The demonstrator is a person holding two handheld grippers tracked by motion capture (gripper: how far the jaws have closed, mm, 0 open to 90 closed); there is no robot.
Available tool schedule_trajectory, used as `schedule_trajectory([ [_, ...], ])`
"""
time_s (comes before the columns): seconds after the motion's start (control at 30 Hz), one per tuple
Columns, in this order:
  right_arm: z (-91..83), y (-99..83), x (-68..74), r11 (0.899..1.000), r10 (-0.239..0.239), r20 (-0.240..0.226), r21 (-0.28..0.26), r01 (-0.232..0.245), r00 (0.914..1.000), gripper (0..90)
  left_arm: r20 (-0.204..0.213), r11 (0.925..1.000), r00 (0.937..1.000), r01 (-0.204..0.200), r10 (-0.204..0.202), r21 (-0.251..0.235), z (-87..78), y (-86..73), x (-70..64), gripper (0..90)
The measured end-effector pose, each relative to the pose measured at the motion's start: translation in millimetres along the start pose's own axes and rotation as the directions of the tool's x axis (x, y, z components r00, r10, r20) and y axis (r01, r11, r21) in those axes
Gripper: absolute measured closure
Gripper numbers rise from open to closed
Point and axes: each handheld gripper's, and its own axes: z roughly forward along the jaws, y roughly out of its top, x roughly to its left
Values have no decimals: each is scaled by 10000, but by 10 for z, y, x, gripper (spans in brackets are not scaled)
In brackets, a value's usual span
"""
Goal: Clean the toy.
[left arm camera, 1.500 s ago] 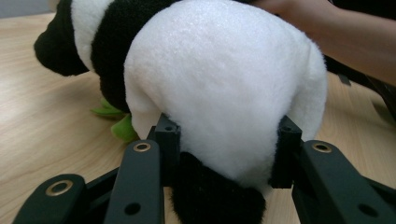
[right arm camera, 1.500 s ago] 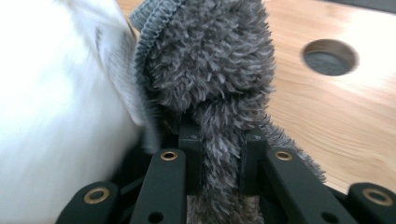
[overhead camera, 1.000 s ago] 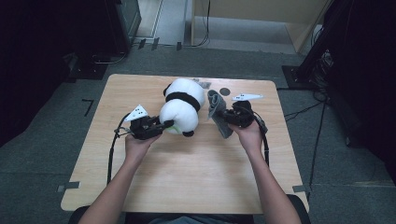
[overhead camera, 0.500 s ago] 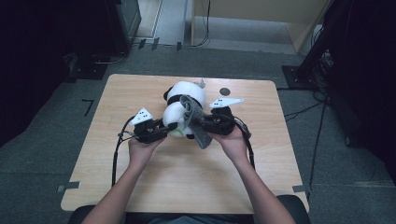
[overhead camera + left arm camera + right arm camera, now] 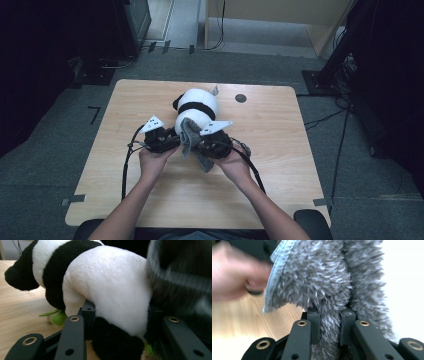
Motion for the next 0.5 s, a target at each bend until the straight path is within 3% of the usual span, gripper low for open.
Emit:
schedule_trajectory([
  [0.1, 50, -55, 44, 9989, -451, 212, -145, 455, 9988, 771, 4, 9998, 9998, 205, -205, 86, -18, 13, 17, 564],
  [0.5, 259, -238, -25, 9970, -339, -43, 693, 341, 9994, 779, 279, 9956, 9953, 930, -927, -87, -56, 47, 89, 559],
])
